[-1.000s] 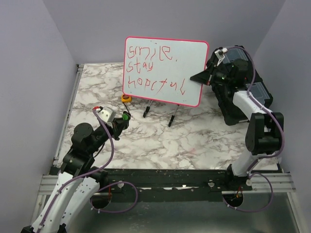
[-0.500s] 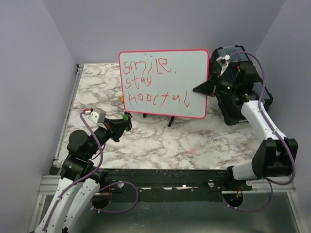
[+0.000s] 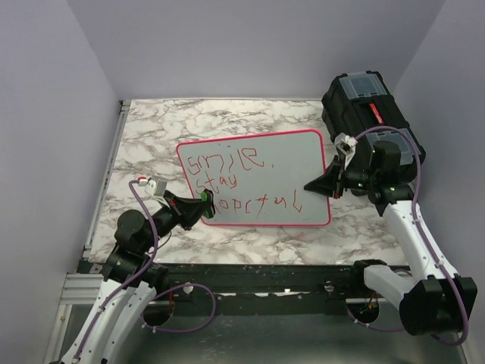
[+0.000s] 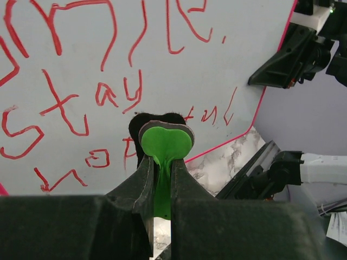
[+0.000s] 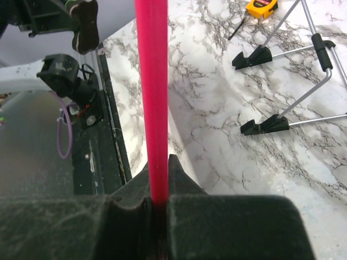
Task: Erase the whiteboard
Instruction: Erase the whiteboard using the whiteboard eraser.
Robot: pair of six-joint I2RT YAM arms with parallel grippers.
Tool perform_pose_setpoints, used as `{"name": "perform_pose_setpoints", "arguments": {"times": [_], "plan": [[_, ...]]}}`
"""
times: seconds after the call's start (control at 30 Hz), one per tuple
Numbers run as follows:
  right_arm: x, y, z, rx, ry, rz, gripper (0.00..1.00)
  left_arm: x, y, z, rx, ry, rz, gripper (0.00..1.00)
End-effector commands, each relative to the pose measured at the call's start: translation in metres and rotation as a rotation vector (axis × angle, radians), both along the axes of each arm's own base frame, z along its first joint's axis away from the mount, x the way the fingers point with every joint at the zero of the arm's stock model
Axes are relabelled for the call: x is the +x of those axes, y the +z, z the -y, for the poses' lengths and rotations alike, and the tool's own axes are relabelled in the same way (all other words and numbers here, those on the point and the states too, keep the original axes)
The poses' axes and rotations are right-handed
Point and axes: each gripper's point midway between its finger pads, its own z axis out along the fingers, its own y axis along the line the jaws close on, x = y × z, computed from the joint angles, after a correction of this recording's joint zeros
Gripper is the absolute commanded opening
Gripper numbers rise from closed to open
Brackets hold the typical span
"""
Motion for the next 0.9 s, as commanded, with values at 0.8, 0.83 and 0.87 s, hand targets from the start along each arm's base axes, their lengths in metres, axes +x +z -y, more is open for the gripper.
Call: {"name": "perform_pose_setpoints", "arguments": {"times": [0.8,0.83,0.87], "plan": [[0.013,-0.006,0.052,-0.090,-0.187,0.213,0.01,0.024,0.011,-0.021,-0.035,0.173,0.076,0.00],[0.010,-0.005,0.050,-0.083,-0.169,0.217,0.01,0.023,0.010,-0.019,-0.031,0.163,0.068,0.00],[0.008,-0.005,0.049,-0.078,-0.154,0.219,0.01,0.023,0.010,-0.019,-0.030,0.160,0.066,0.00]]}}
